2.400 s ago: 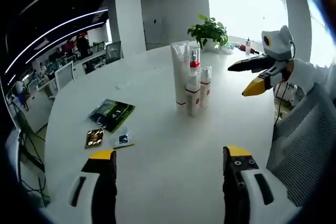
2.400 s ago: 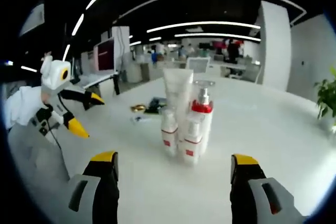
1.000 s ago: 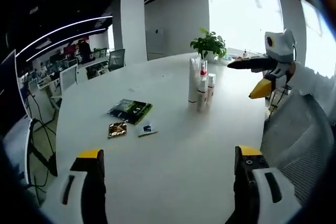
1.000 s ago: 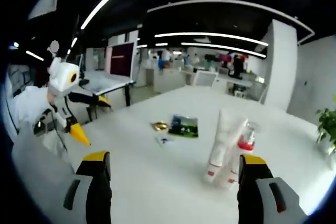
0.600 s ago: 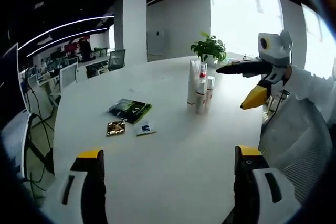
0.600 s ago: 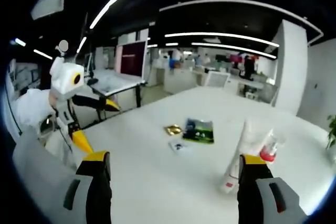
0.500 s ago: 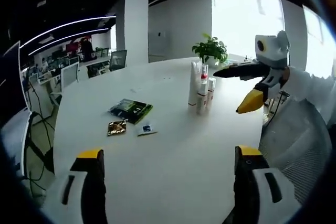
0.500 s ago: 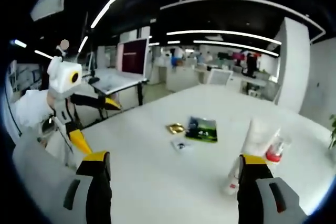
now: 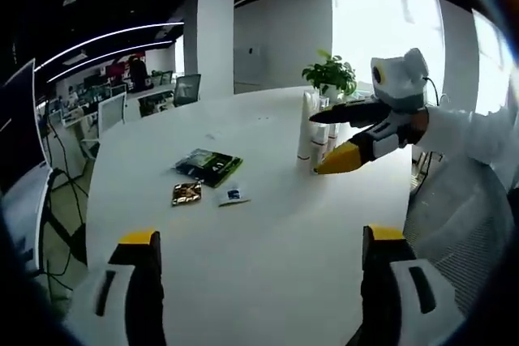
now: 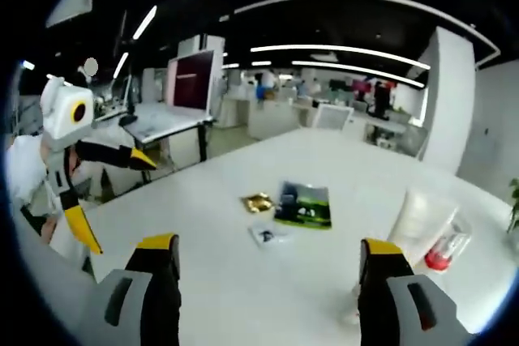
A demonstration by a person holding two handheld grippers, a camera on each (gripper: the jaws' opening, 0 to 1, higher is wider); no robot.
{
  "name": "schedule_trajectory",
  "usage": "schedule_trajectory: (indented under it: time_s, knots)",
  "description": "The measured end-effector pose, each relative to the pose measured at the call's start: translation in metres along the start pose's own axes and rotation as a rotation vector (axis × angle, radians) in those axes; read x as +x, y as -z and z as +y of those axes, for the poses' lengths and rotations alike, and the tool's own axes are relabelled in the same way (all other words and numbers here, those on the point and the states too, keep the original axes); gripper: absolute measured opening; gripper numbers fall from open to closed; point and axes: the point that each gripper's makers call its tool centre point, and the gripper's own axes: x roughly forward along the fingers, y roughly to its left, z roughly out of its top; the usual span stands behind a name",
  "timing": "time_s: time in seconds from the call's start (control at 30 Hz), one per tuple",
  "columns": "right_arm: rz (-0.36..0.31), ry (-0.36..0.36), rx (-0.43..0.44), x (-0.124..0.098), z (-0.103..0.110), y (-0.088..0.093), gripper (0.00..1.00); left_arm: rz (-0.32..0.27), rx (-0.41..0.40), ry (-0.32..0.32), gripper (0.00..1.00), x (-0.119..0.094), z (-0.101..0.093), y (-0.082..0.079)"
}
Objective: Arrange the skincare products in the storage area until every visible bottle or jar stands upright without overlapping.
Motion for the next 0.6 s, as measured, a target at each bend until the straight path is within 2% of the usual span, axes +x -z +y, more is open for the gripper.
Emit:
schedule_trajectory:
  time_s: [0.2, 0.37, 0.47, 0.6]
  knots:
    - [-0.003, 0.083, -0.008, 0.020, -0.018, 0.002, 0.85, -0.005, -0.004, 0.015, 0.99, 0.007, -0.001, -0.003]
    - [0.019, 0.101, 0.000, 0.037, -0.022, 0.010, 0.75, 0.004, -0.011, 0.029, 0.99, 0.012, -0.002, 0.000]
    - [0.035, 0.108, 0.003, 0.047, -0.024, 0.016, 0.73, 0.008, -0.012, 0.046, 0.99, 0.014, -0.005, 0.002]
    - [0.044, 0.125, 0.029, 0.059, -0.030, 0.020, 0.64, 0.009, -0.009, 0.059, 0.99, 0.014, -0.009, 0.002]
